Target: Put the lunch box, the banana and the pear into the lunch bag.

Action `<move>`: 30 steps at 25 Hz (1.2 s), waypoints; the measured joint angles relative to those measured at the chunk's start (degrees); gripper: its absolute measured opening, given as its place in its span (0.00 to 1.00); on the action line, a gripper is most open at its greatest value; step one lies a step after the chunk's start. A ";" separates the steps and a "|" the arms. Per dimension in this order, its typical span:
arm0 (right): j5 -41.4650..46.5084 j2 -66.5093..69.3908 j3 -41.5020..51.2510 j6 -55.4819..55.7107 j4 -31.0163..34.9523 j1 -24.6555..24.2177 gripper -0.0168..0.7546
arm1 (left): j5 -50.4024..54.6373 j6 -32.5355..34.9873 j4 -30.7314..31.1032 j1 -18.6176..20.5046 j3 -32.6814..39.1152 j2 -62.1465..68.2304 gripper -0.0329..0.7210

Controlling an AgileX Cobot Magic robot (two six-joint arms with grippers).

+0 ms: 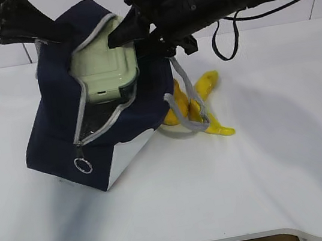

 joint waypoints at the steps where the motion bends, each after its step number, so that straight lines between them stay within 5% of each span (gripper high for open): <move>1: -0.84 0.00 0.10 0.00 0.22 0.43 0.49 | 0.00 0.00 0.00 0.00 0.00 0.00 0.05; 12: -7.90 5.85 0.10 -0.53 7.61 5.03 0.49 | 0.40 0.00 -0.09 0.00 0.00 0.00 0.05; 30: -11.51 13.93 -3.66 -1.68 13.66 5.70 0.49 | 1.91 0.00 -0.69 0.00 -0.09 5.20 0.05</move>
